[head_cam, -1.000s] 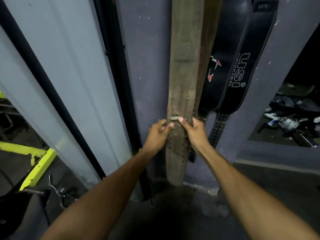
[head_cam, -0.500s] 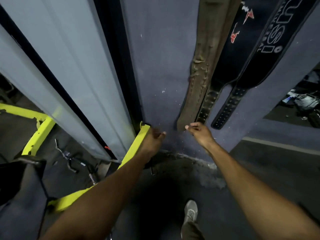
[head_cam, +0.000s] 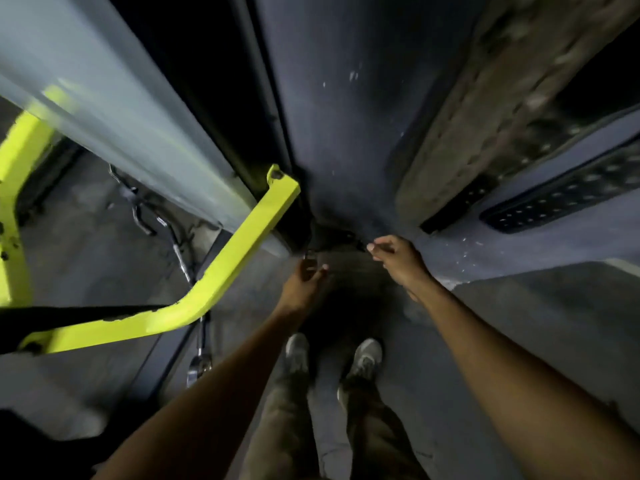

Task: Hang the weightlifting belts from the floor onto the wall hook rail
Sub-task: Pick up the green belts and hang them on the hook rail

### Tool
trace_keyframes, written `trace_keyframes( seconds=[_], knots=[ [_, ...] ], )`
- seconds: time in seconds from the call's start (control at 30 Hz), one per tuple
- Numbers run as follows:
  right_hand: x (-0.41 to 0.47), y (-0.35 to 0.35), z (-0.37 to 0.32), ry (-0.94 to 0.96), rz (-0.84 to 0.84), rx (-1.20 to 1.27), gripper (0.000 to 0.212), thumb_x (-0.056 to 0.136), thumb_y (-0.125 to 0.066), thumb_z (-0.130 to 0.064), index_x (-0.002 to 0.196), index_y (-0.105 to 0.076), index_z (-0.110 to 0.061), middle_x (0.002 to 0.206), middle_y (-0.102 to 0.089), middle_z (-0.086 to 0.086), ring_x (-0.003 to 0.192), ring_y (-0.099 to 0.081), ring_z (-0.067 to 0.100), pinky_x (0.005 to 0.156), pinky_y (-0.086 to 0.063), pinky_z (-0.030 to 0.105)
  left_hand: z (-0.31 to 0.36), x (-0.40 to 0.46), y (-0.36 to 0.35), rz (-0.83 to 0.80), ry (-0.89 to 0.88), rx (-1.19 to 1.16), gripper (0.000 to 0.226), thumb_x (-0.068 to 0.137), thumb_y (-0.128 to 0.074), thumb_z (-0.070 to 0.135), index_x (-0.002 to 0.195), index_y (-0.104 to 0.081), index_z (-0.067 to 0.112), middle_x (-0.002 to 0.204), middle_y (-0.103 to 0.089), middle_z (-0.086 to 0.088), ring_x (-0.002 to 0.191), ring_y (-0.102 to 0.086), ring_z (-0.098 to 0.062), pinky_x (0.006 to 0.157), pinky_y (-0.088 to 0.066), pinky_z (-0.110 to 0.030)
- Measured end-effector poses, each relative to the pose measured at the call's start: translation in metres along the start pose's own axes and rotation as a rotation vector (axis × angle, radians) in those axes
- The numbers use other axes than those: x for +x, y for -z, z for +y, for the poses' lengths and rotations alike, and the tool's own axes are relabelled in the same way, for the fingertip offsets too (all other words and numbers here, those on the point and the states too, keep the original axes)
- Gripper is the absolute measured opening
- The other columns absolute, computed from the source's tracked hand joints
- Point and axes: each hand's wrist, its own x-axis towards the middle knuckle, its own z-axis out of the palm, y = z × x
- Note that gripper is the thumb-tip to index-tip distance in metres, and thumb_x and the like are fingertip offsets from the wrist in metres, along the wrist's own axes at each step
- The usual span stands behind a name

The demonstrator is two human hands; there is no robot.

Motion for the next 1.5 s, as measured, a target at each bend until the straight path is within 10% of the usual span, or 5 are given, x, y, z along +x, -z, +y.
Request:
trace_keyframes(
  seconds=[0.57,0.87,1.1,1.37,1.5],
  knots=[
    [0.39,-0.198,0.306,-0.07,-0.144,-0.186,0.041,0.096,-0.074,-0.021,0.127,-0.061,0.001,0.126,-0.067,0.023,0.119,-0.064,0.037,0.106,-0.05,0.049,-0.283,0.386,-0.105,-0.044,0.288,-0.319,0.025,0.107,-0.047,0.016,0.088,-0.063,0.016,0.069,-0.076,0.002,0.052,-0.07,0.0,0.05,-0.055,-0.015],
    [0.494,-0.25,0.345,0.168,-0.202,-0.658,0.079,0.093,-0.073,-0.045,0.158,-0.036,-0.021,0.164,-0.035,0.013,0.152,-0.031,0.037,0.12,-0.032,0.049,-0.358,0.49,-0.155,-0.088,0.466,-0.361,0.03,0.109,-0.043,0.035,0.103,-0.066,0.017,0.091,-0.068,-0.002,0.077,-0.063,-0.015,0.056,-0.055,-0.022],
    [0.49,-0.247,0.325,0.305,-0.171,-0.784,0.041,0.087,-0.078,-0.045,0.114,-0.063,-0.017,0.13,-0.061,0.01,0.12,-0.053,0.029,0.091,-0.045,0.039,-0.353,0.48,-0.153,-0.05,0.499,-0.468,0.028,0.105,-0.052,0.029,0.086,-0.067,0.016,0.056,-0.074,0.002,0.044,-0.07,-0.012,0.036,-0.048,-0.017],
    [0.376,-0.186,0.279,0.229,-0.163,-0.389,0.035,0.094,-0.075,-0.03,0.078,-0.054,-0.008,0.067,-0.049,0.004,0.062,-0.045,0.015,0.066,-0.033,0.032,-0.293,0.405,-0.139,-0.043,0.404,-0.678,0.037,0.106,-0.049,0.036,0.136,-0.063,0.019,0.118,-0.07,-0.005,0.107,-0.066,-0.023,0.098,-0.05,-0.04],
    [0.28,-0.134,0.242,0.1,-0.106,-0.047,0.04,0.096,-0.071,-0.041,0.118,-0.07,-0.009,0.109,-0.073,0.0,0.103,-0.067,0.015,0.091,-0.051,0.034,-0.223,0.333,-0.134,-0.124,0.333,-0.66,0.038,0.105,-0.051,0.038,0.133,-0.059,0.013,0.14,-0.064,-0.006,0.12,-0.064,-0.026,0.099,-0.053,-0.045]
  ],
)
